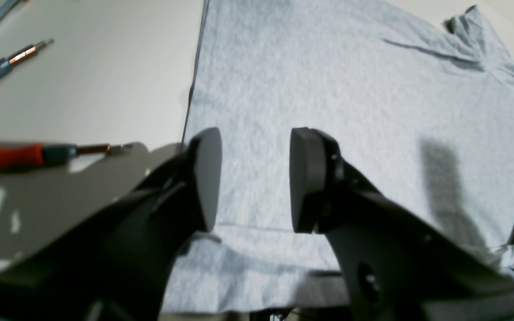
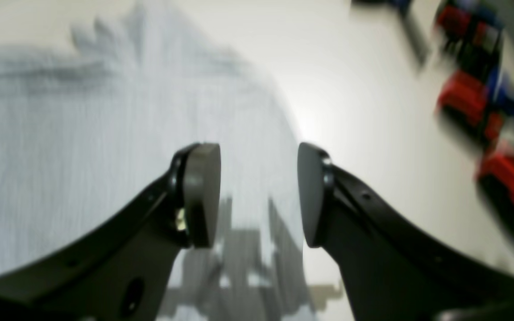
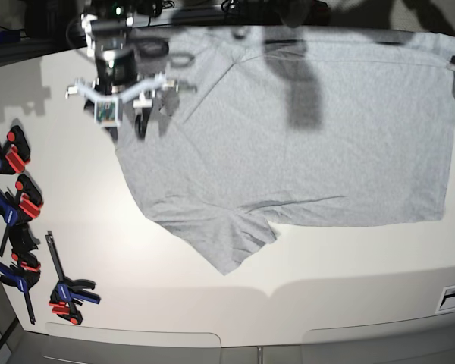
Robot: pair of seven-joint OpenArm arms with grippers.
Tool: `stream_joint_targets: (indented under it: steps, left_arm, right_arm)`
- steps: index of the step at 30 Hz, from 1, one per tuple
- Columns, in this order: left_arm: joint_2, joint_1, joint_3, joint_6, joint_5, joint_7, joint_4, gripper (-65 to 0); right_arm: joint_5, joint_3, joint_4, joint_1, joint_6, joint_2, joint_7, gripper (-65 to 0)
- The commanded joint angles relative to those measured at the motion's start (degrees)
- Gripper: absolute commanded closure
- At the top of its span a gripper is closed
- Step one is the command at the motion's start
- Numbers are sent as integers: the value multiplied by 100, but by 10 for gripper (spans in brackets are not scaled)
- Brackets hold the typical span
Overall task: Fold the T-shirt properly
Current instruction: 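Release and move the right gripper to grasp the sleeve beside the collar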
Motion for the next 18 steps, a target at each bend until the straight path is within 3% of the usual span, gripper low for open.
stream_joint_targets:
  steps: [1,9,15,18]
  left_arm:
    - [-116,35,-68,-49,-107,-210,87,-236]
    - [-118,35,-68,-49,-57,-225,87,-235]
    - [-118,35,-68,-49,358,-229,87,-235]
    - [-118,37,-68,-49,387,-227,87,-236]
  right_arm:
    - [0,13,-61,258,-22,2,125,-266]
    - [0,13,-2583,2468,518,129,109,-267]
    - [-2,13,-5191,4374,579,715,59,-317]
    - [175,13,-6470,5252,942,1073,-70,-317]
